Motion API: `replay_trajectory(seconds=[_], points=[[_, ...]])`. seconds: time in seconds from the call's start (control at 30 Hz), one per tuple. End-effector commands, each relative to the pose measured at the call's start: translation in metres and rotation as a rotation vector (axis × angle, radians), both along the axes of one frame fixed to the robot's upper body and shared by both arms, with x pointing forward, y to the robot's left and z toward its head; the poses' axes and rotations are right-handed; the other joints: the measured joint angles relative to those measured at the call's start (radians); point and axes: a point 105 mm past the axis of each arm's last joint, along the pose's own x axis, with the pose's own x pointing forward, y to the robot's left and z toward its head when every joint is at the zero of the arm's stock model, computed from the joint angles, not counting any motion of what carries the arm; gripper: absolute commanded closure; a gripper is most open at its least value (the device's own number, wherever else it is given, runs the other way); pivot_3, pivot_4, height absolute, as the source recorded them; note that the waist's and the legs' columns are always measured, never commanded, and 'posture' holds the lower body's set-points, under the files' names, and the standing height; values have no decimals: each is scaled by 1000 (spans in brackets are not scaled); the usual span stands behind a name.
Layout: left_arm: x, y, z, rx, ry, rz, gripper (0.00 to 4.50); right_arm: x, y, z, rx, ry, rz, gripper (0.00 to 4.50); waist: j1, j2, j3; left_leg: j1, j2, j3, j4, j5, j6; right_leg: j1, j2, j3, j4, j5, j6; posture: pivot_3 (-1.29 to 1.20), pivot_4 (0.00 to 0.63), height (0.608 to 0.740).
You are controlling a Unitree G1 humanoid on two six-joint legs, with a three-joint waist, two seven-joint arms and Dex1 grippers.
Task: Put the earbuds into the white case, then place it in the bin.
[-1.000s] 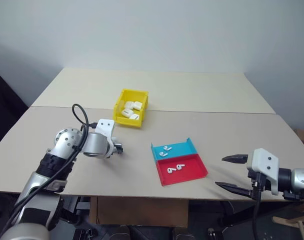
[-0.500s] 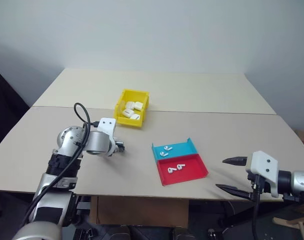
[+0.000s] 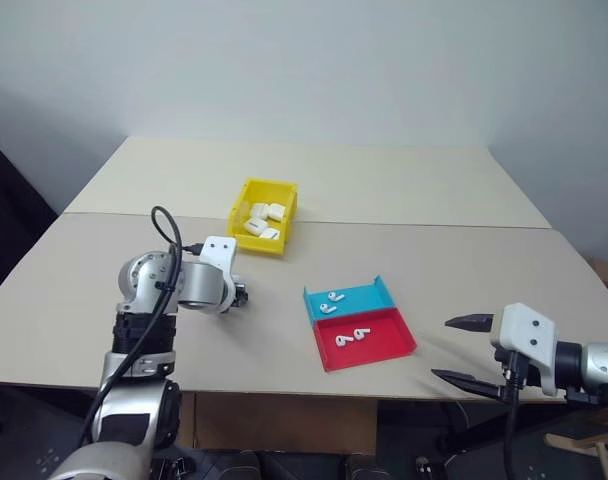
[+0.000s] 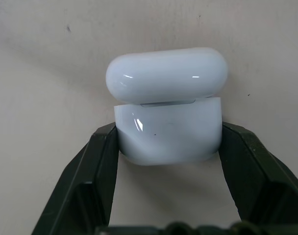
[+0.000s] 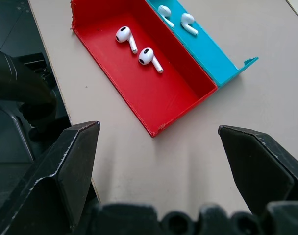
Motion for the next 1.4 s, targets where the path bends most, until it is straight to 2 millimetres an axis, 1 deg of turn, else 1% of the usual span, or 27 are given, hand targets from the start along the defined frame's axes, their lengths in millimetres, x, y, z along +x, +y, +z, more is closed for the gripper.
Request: replay_trajectory(seconds=[0.03,0.1,0.17,0.27,0.33,0.37,0.43,0.5,0.53,0.57,0.6,0.63,0.67,0.7,0.73,0.77,0.8,0.83,0.9,1.03,1.1,1.17,1.2,1.27,1.4], points=[[1,6,8,28,-49,19,1730,3,0,8,-7,-45,0,0,-1,0,0,0,0,0,0,0,0,0,0,0,0,0,0,0,150,740],[3,6,23,33,-114,5,1730,4,-1,9,-9,-49,1,0,-2,0,0,-1,0,0,0,0,0,-1,0,0,0,0,0,0,150,740],[2,4,40,48,-173,-74,1730,6,-1,12,-11,-62,3,0,-8,-1,1,-2,0,0,0,0,0,-2,0,0,0,1,1,0,150,740],[4,2,67,21,-256,-133,1730,9,-3,18,-13,-81,5,0,-14,-2,1,-6,0,0,-1,0,0,-5,0,0,0,1,1,0,150,740],[1,-5,92,7,-356,-206,1730,12,-4,23,-20,-103,7,0,-14,-2,1,-9,0,0,-1,0,0,-8,0,0,0,1,1,0,150,740],[-1,-10,102,-17,-398,-247,1730,14,-4,25,-22,-111,8,0,-15,-2,1,-10,0,0,-1,0,0,-8,0,0,-1,1,1,0,150,740],[-8,-19,120,-23,-542,-351,1730,16,-3,30,-33,-139,25,0,-18,-2,1,-10,0,0,-1,0,0,-10,0,0,-1,2,1,0,150,740],[-12,-21,119,52,-603,-416,1730,15,0,33,-45,-158,62,0,-20,-2,1,-14,0,0,-2,0,0,-14,0,0,0,4,-4,0,150,740],[-9,-23,123,65,-728,-421,1730,15,2,35,-50,-165,73,0,-21,-1,1,-14,0,0,-2,0,0,-14,0,0,0,5,-4,0,150,740],[-9,-26,130,68,-881,-437,1730,17,4,37,-54,-177,78,0,-23,4,-2,-14,0,0,-2,0,0,-14,0,1,0,5,-5,0,150,740],[-11,-31,125,79,-874,-486,1730,18,5,38,-57,-190,80,0,-23,5,-3,-13,0,2,-3,0,0,-14,0,2,-1,5,-5,0,150,740],[-12,-34,117,48,-838,-516,1730,20,7,40,-57,-200,83,0,-22,3,-2,-12,0,3,-3,0,0,-13,0,3,0,5,-5,0,150,740],[-17,-45,120,-46,-938,-564,1730,20,10,44,-56,-217,91,0,-21,2,-1,-13,0,2,-3,0,0,-14,0,3,0,5,-6,0,150,740],[-21,-51,123,-109,-1020,-593,1730,21,11,45,-56,-226,96,0,-20,2,-1,-14,1,1,-3,1,0,-15,1,1,-1,6,-6,0,150,740],[-25,-53,124,-141,-1093,-607,1730,21,12,47,-56,-233,101,0,-16,2,-1,-14,1,2,-2,1,0,-15,0,1,-1,6,-5,0,150,740],[-30,-57,120,-158,-1131,-656,1730,20,14,49,-54,-238,108,0,-15,2,-1,-15,1,2,0,1,0,-15,0,1,-1,6,-5,0,150,740],[-31,-59,115,-203,-1156,-675,1730,19,17,50,-53,-242,115,0,-14,2,-1,-16,1,2,0,1,0,-15,0,1,-2,6,-5,0,150,740],[-32,-58,111,-224,-1205,-685,1730,18,19,51,-50,-235,120,0,-13,2,-1,-16,1,2,0,1,0,-15,0,1,-2,7,-5,0,150,740],[-34,-59,103,-249,-1252,-726,1730,16,21,51,-50,-229,133,0,-9,3,-1,-16,1,2,0,1,0,-15,0,2,-2,7,-6,0,150,740],[-49,-59,95,-482,-1360,-827,1730,14,26,51,-66,-245,162,0,-7,3,-2,-16,1,2,0,1,1,-15,0,2,-2,7,-5,0,150,740],[-62,-58,86,-600,-1352,-915,1730,13,32,52,-79,-243,198,0,-10,3,-2,-16,1,2,1,1,1,-15,0,2,-2,7,-5,0,150,740],[-71,-57,78,-665,-1321,-984,1730,13,37,50,-106,-225,228,0,-14,4,-2,-16,1,2,1,1,1,-15,1,2,-1,7,-4,0,150,740],[-74,-57,75,-683,-1312,-1002,1730,13,38,49,-118,-215,236,0,-16,5,-3,-16,1,2,0,1,1,-15,1,2,0,7,-4,0,150,740],[-86,-59,68,-755,-1289,-1112,1730,14,44,49,-155,-171,255,0,-19,5,-3,-15,2,2,1,1,2,-15,1,1,0,4,1,0,150,740],[-101,-58,53,-831,-1312,-1258,1730,14,56,48,-274,-87,320,0,-23,7,-4,-15,2,2,2,1,2,-14,1,2,0,3,0,0,150,740]])
